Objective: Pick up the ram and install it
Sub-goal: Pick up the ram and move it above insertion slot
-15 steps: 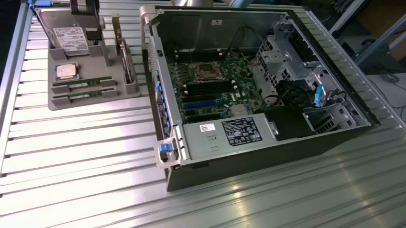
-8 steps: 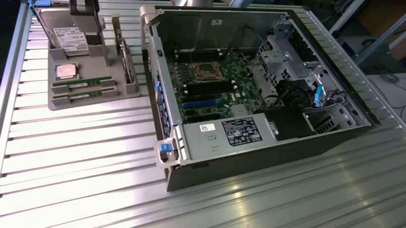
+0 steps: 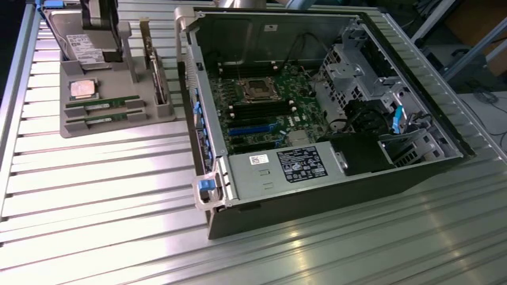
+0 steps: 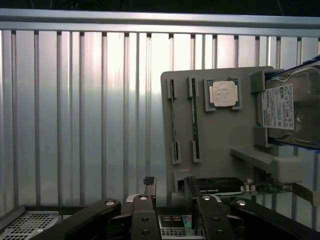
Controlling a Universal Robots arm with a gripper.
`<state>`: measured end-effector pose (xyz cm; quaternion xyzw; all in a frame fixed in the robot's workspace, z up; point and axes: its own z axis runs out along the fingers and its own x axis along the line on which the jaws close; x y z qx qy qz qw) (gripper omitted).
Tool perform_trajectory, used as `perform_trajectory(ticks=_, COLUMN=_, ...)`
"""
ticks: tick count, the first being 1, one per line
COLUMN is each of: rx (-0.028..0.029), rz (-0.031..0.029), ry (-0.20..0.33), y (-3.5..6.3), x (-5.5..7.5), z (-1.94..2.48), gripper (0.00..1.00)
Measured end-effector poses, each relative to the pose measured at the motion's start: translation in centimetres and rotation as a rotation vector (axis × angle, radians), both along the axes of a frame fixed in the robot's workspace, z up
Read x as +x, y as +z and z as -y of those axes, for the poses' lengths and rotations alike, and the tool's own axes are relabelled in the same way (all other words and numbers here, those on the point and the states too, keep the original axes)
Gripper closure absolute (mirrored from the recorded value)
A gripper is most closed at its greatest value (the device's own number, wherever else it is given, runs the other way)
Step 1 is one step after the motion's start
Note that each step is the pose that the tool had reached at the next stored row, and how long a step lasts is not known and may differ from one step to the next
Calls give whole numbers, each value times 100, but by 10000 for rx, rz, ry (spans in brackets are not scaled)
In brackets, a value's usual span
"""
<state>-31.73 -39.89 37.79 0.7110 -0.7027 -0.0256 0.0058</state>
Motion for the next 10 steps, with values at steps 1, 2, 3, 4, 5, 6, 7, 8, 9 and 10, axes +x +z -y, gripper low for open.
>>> perform_trajectory(ticks=1, rx=2, rz=0, ry=1, y=-11, x=-8, z=0, gripper=64)
perform_trajectory(ticks=2, rx=3, rz=0, ry=1, y=-17, x=-11, z=0, gripper=64)
perform_trajectory(ticks=3, rx=5, rz=-1, ry=0, y=-31, x=-18, z=0, gripper=64)
perform_trajectory(ticks=4, rx=7, rz=-1, ry=0, y=-45, x=-25, z=0, gripper=64)
perform_trajectory(ticks=5, rx=8, rz=-2, ry=0, y=-55, x=-31, z=0, gripper=64)
perform_trajectory(ticks=6, rx=12, rz=0, ry=0, y=-72, x=-39, z=0, gripper=64)
perform_trajectory(ticks=7, rx=14, rz=-1, ry=0, y=-89, x=-46, z=0, gripper=64)
perform_trajectory(ticks=8, rx=16, rz=-1, ry=1, y=-102, x=-52, z=0, gripper=64)
perform_trajectory(ticks=9, rx=16, rz=-2, ry=-1, y=-109, x=-58, z=0, gripper=64)
perform_trajectory(ticks=10, rx=18, rz=0, ry=0, y=-118, x=-61, z=0, gripper=64)
